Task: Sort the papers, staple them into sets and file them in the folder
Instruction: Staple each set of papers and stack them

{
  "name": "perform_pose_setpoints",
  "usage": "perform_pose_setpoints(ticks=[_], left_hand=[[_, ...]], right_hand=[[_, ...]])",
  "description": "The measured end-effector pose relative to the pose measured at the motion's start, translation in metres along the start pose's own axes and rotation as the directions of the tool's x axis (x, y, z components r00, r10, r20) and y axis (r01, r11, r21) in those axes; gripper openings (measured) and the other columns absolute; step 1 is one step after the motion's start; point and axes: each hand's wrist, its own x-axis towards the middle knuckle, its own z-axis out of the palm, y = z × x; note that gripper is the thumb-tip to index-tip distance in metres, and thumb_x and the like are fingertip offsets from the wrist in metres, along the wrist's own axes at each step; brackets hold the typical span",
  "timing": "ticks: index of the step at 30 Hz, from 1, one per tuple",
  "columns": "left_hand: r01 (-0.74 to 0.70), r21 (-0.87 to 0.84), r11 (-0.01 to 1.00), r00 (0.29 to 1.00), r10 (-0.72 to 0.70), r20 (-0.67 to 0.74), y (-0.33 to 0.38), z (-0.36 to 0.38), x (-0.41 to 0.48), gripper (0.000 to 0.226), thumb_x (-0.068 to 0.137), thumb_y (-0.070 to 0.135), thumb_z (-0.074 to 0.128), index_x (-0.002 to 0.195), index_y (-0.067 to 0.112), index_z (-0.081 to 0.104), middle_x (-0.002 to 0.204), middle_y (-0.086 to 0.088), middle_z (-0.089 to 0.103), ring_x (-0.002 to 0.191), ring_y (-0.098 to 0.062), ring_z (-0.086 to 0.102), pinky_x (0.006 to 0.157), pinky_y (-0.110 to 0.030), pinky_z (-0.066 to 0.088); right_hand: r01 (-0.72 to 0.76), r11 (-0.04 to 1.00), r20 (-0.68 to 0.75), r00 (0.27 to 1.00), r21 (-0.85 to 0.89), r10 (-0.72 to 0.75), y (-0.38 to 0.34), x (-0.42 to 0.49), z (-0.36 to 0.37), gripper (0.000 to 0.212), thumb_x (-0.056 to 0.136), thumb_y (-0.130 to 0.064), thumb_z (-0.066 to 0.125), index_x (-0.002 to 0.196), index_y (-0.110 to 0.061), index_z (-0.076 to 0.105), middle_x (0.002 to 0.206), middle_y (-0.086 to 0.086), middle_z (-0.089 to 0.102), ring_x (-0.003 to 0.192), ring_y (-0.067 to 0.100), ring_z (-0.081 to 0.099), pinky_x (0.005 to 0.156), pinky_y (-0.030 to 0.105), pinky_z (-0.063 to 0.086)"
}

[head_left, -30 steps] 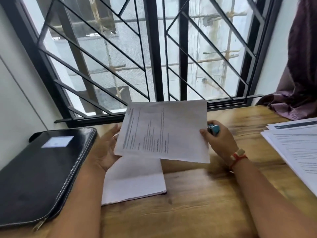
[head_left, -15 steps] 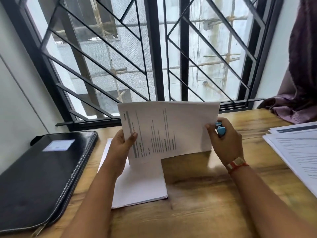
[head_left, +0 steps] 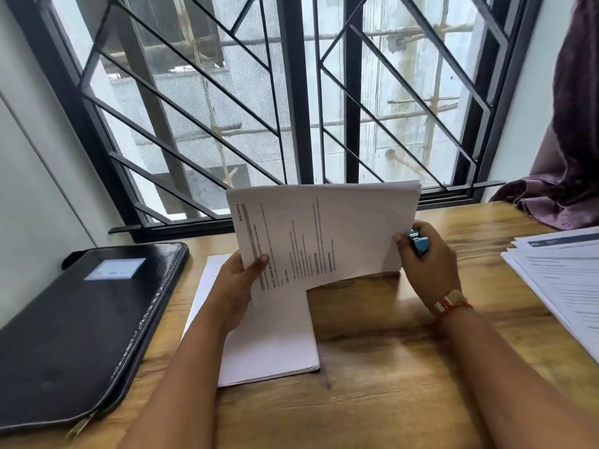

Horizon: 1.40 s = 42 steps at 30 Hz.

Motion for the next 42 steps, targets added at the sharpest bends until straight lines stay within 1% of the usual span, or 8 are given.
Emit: perform_pose_setpoints(ticks=[10, 18, 20, 23, 27, 34, 37, 42], left_hand=[[0.038, 0.058, 0.998, 0.999, -0.038, -0.006, -0.001, -0.002, 0.001, 0.025, 0.096, 0.016, 0.061, 0.121, 0.017, 0.065, 0.112, -0.009, 0.075, 0.106, -0.03, 0.07, 0.083, -0.047, 0.057], [0.038, -0.04, 0.998, 0.997, -0.036, 0.067, 0.006, 0.007, 0.001, 0.028, 0.097, 0.007, 0.057, 0.125, 0.007, 0.061, 0.115, -0.016, 0.072, 0.104, -0.03, 0.07, 0.085, -0.039, 0.06], [0.026, -0.055, 0.998, 0.999, -0.023, 0.042, 0.005, 0.012, 0.0, 0.025, 0.099, 0.007, 0.055, 0.123, 0.008, 0.061, 0.113, -0.014, 0.073, 0.101, -0.028, 0.071, 0.081, -0.035, 0.06], [-0.016, -0.097, 0.995, 1.0, 0.014, -0.022, 0.004, 0.022, -0.001, 0.025, 0.1, 0.009, 0.054, 0.124, 0.011, 0.059, 0.109, -0.008, 0.075, 0.098, -0.023, 0.073, 0.076, -0.031, 0.06], [-0.069, -0.207, 0.976, 0.996, 0.057, -0.067, 0.001, 0.045, -0.004, 0.025, 0.102, 0.009, 0.05, 0.122, 0.02, 0.058, 0.108, -0.001, 0.075, 0.095, -0.017, 0.073, 0.073, -0.031, 0.06], [-0.057, -0.414, 0.909, 0.997, 0.033, -0.064, -0.005, 0.077, -0.011, 0.025, 0.102, 0.004, 0.049, 0.117, 0.022, 0.058, 0.102, -0.001, 0.075, 0.089, -0.017, 0.075, 0.065, -0.034, 0.061], [-0.031, -0.491, 0.871, 0.999, 0.014, -0.038, -0.004, 0.082, -0.013, 0.025, 0.101, 0.003, 0.048, 0.117, 0.02, 0.058, 0.103, -0.003, 0.075, 0.089, -0.02, 0.075, 0.062, -0.038, 0.061], [-0.062, -0.446, 0.893, 0.995, 0.018, -0.103, -0.005, 0.081, -0.014, 0.025, 0.101, 0.004, 0.05, 0.119, 0.021, 0.057, 0.109, -0.005, 0.072, 0.094, -0.021, 0.074, 0.065, -0.04, 0.062]], right_hand=[[-0.096, 0.995, 0.015, 0.995, 0.019, 0.096, 0.012, 0.005, 0.005, 0.022, 0.093, -0.031, 0.067, 0.113, -0.025, 0.063, 0.085, -0.001, 0.069, 0.075, 0.023, 0.068, 0.069, 0.036, 0.055], [-0.114, 0.991, -0.196, 0.976, -0.069, 0.098, -0.007, 0.006, -0.009, 0.04, 0.091, -0.029, 0.069, 0.127, -0.018, 0.059, 0.091, -0.006, 0.062, 0.079, 0.014, 0.058, 0.074, 0.029, 0.049], [-0.059, 0.996, -0.249, 0.968, -0.071, 0.039, -0.022, 0.001, -0.013, 0.035, 0.09, -0.034, 0.07, 0.116, -0.014, 0.058, 0.087, -0.004, 0.062, 0.071, 0.013, 0.059, 0.068, 0.025, 0.049], [-0.09, 0.989, 0.038, 0.996, 0.115, 0.087, -0.051, -0.012, -0.008, 0.025, 0.087, -0.039, 0.072, 0.087, -0.017, 0.059, 0.068, 0.0, 0.068, 0.051, 0.002, 0.059, 0.05, 0.013, 0.044], [-0.377, 0.905, 0.55, 0.807, 0.199, 0.215, -0.075, -0.046, 0.015, 0.038, 0.085, -0.044, 0.07, 0.086, -0.007, 0.065, 0.075, 0.005, 0.076, 0.042, 0.006, 0.051, 0.039, 0.019, 0.038], [-0.569, 0.753, 0.505, 0.78, 0.329, 0.369, -0.08, -0.07, 0.04, 0.02, 0.087, -0.033, 0.074, 0.091, -0.014, 0.07, 0.065, 0.002, 0.067, 0.045, 0.01, 0.047, 0.04, 0.022, 0.036], [-0.638, 0.67, 0.502, 0.751, 0.381, 0.429, -0.077, -0.07, 0.043, 0.013, 0.086, -0.027, 0.075, 0.088, -0.017, 0.068, 0.085, 0.027, 0.067, 0.051, 0.013, 0.046, 0.047, 0.028, 0.038], [-0.74, 0.597, 0.64, 0.626, 0.309, 0.445, -0.079, -0.064, 0.037, 0.029, 0.09, -0.039, 0.069, 0.102, -0.012, 0.065, 0.095, 0.014, 0.073, 0.054, 0.007, 0.047, 0.045, 0.021, 0.038]])
